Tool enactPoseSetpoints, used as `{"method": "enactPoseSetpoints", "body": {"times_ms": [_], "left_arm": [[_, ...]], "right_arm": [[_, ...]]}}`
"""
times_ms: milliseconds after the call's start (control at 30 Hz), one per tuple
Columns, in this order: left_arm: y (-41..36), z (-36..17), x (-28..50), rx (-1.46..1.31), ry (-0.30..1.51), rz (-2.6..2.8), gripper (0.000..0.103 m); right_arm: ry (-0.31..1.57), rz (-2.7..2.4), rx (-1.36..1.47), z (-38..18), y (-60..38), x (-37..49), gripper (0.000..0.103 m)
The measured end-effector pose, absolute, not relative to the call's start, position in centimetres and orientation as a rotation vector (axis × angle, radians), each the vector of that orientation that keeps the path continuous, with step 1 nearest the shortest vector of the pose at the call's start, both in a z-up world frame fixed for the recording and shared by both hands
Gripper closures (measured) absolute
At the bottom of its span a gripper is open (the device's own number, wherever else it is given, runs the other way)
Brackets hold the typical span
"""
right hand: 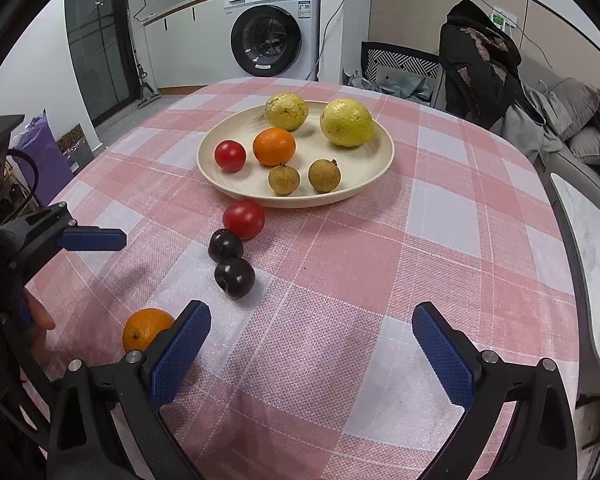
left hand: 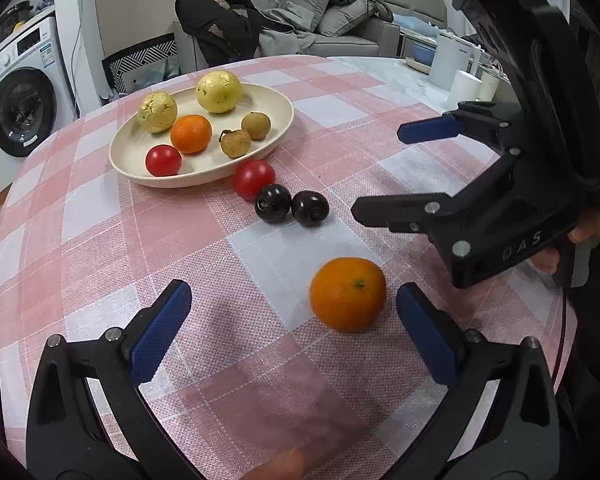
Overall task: Organize fruits
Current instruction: 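Close the left tool around the mandarin orange and lift it, then grasp the dark plum with the right tool while the left tool holds the mandarin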
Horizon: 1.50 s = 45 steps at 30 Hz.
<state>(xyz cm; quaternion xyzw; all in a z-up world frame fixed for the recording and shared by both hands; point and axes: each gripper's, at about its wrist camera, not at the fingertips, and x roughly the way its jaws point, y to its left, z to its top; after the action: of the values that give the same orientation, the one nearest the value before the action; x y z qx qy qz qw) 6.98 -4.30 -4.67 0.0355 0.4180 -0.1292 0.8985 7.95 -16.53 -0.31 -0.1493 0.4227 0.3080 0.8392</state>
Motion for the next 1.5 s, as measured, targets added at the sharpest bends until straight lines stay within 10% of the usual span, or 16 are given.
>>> {"method": "enactPoseSetpoints", "body": {"times_ms": [300, 633, 1167, 1500], "left_arm": [[-5.1, -5.6, 7.6, 0.087, 0.908, -0.301, 0.008], [-6.0, -5.6, 7.1, 0.088, 0.891, -0.418, 0.066], [-2.1, -3.4, 6.4, 0.002, 0.782, -0.312, 0.066], [1.0, -3.0, 6.7, -0.058, 0.75, -0.194, 0.066]], "right_arm": [[0.904, 0.654, -0.314, -0.6, -16.3, 8.2, 0.0], [0.913, 0.665, -0.307, -1.0, -16.3, 8.2, 0.0], [0.898, 0.695, -0.327, -1.7, -15.3, 8.6, 0.001], [0.894, 0.77, -0.405, -2.4, -12.5, 7.8, 0.037]]}}
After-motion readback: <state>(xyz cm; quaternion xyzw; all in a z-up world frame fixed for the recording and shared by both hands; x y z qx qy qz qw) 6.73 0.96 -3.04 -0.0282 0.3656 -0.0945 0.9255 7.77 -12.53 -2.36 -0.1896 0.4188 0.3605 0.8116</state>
